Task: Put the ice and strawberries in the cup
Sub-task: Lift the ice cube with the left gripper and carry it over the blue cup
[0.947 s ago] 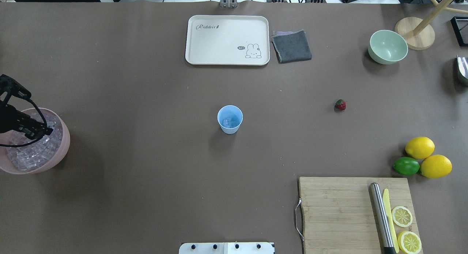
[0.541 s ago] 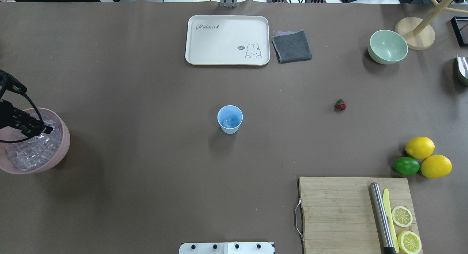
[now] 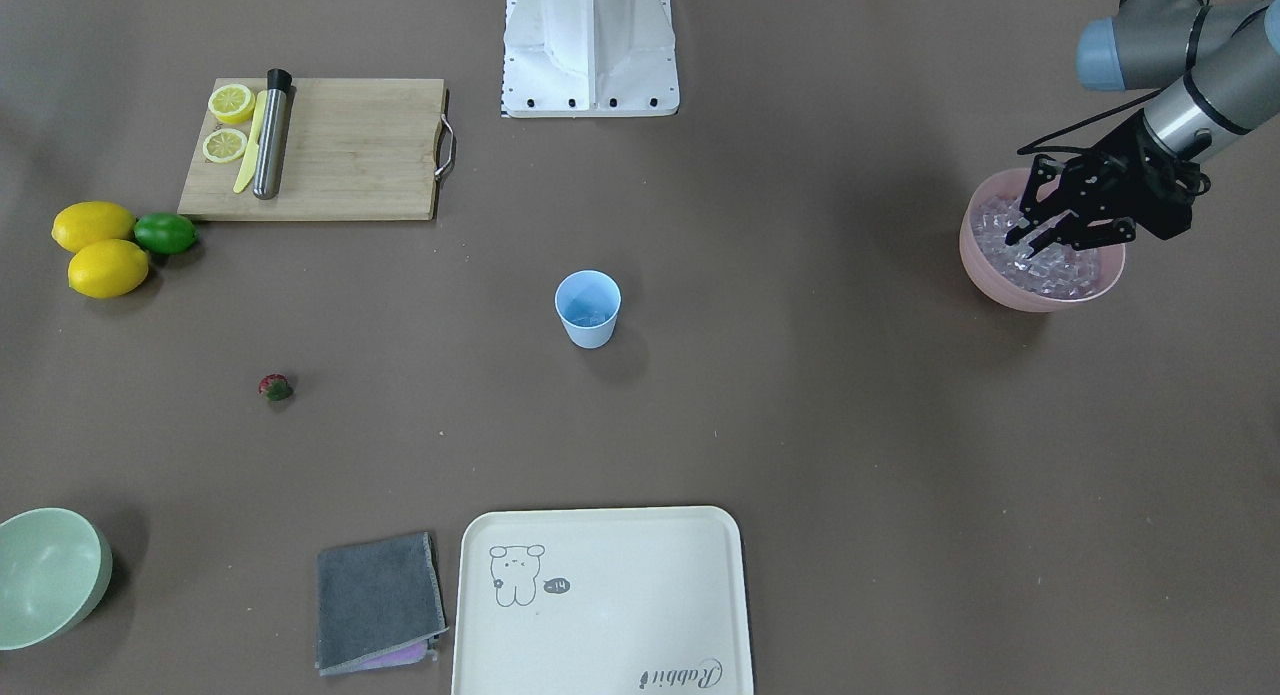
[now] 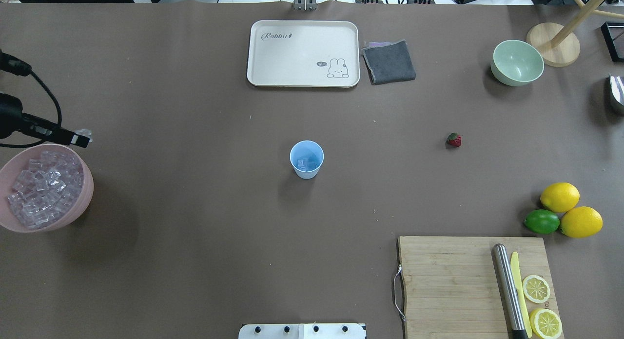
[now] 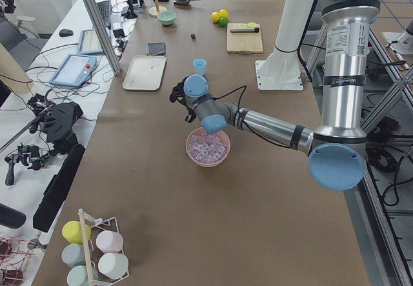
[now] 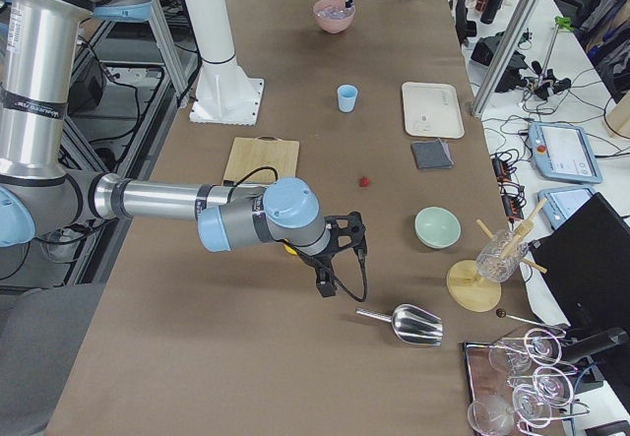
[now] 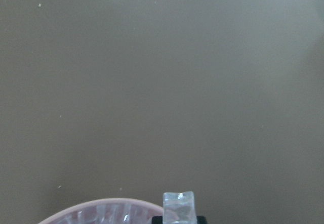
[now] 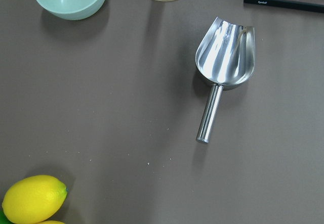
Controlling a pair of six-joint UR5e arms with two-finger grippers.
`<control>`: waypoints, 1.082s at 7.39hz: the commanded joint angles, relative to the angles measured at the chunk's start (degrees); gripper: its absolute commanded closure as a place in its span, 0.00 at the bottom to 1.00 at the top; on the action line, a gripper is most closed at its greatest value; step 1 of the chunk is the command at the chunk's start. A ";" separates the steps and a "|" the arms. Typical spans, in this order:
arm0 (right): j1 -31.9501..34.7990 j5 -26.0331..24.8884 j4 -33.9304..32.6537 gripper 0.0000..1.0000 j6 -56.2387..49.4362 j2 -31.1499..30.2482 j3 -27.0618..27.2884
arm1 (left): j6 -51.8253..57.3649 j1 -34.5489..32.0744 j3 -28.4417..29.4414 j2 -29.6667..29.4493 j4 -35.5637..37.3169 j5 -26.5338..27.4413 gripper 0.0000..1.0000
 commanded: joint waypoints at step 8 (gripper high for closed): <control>-0.03 0.00 0.00 0.00 0.51 0.09 0.00 | -49.99 30.65 0.49 -25.06 5.65 40.72 1.00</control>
